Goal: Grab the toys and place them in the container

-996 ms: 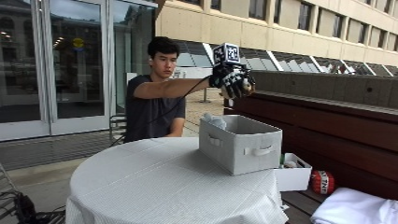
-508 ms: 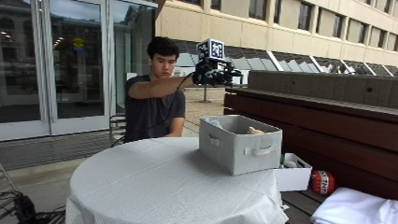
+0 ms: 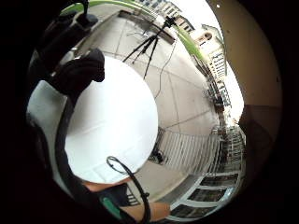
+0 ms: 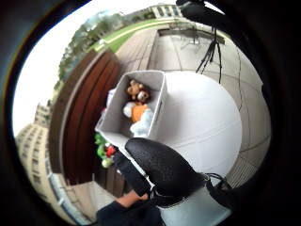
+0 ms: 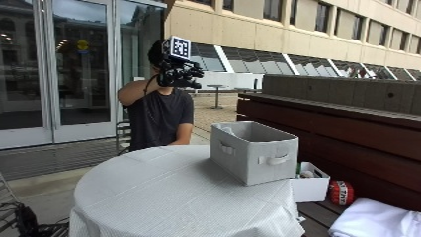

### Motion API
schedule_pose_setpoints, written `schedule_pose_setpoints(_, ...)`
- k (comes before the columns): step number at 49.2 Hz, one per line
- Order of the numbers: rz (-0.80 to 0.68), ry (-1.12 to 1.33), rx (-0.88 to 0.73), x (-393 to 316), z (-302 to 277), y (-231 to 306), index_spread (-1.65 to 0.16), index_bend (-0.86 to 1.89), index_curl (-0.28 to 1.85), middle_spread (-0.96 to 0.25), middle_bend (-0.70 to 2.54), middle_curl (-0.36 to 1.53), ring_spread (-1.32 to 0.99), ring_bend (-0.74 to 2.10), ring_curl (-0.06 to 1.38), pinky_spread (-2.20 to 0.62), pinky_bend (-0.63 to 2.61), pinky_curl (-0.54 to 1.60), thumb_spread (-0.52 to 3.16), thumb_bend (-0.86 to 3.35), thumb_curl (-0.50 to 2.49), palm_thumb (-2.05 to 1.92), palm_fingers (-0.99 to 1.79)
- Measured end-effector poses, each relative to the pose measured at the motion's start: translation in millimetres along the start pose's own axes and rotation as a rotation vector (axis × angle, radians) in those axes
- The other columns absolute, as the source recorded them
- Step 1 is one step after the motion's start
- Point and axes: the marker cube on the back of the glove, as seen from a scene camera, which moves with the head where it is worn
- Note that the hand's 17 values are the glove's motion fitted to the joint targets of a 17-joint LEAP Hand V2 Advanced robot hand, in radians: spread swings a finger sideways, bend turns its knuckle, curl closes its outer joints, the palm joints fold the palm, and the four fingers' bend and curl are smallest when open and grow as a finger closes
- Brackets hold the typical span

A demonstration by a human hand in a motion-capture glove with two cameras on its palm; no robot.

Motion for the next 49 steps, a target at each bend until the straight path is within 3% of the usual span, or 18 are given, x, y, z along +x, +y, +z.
schedule_pose_setpoints(4,-0.015,0.006,0.019,-0.7,-6.6,-12.2,-0.36,0.16,0.16,-0.06,0.43,0.52,-0.11,0.9,0.3,-0.1,1.32,0.38,0.96,-0.1,0.25,-0.13,0.05)
schedule_pose_setpoints(21,0.033,0.059,0.02,65.8,-8.2,42.6,-0.36,0.16,0.22,-0.05,0.42,0.49,-0.1,0.86,0.28,-0.08,1.27,0.35,0.99,-0.09,0.2,-0.13,0.06)
schedule_pose_setpoints(28,0.075,0.104,-0.053,86.2,-9.5,71.5,-0.36,0.16,0.23,-0.06,0.42,0.49,-0.1,0.85,0.27,-0.08,1.27,0.35,0.99,-0.09,0.19,-0.13,0.04)
schedule_pose_setpoints(49,0.074,0.059,-0.109,113.0,6.7,122.3,-0.34,0.18,0.3,-0.06,0.32,0.45,-0.16,0.66,0.21,-0.08,1.11,0.31,0.97,-0.11,0.15,-0.15,-0.04)
